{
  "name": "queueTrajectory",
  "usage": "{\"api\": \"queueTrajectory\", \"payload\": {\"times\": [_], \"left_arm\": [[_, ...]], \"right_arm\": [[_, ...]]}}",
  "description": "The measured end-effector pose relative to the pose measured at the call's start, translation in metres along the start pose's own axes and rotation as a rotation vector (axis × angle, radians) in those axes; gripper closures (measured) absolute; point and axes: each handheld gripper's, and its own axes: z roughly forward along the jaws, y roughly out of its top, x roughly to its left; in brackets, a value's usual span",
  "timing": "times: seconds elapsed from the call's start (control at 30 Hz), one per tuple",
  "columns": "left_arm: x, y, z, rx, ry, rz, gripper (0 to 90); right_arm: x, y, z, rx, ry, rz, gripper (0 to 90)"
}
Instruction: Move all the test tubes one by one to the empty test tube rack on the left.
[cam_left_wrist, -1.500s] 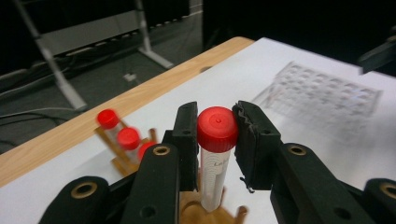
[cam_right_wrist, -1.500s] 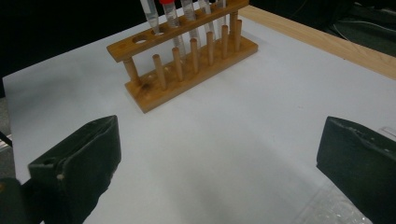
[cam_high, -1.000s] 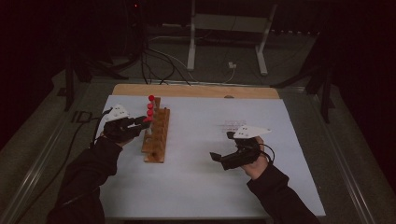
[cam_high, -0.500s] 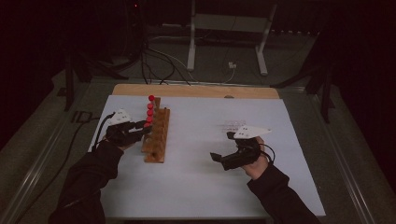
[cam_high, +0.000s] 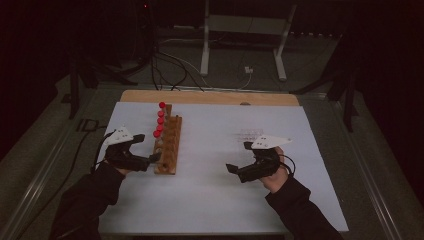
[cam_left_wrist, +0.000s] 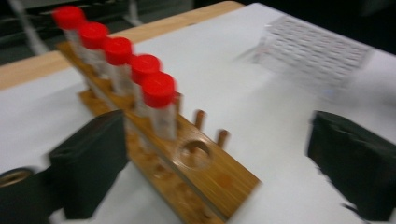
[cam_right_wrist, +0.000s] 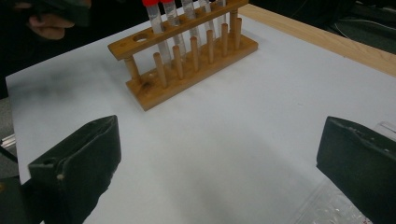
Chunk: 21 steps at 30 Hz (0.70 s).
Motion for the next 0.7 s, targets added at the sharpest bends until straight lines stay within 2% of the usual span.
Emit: {"api": "queueTrajectory", "payload": {"times": [0.2, 0.47, 0.7], "left_arm": [[-0.005, -0.018, -0.004, -0.017, -0.010, -0.030, 2.2], [-0.014, -0.037, -0.004, 0.007, -0.024, -0.034, 2.2], [-0.023, -0.046, -0.003, 0.017, -0.044, -0.034, 2.2]], "right_arm": [[0.001, 0.000, 0.000, 0.002, -0.002, -0.003, 0.0], [0.001, -0.002, 0.001, 0.008, -0.003, -0.004, 0.0], [-0.001, -0.004, 0.001, 0.009, -0.006, -0.001, 0.0]]}}
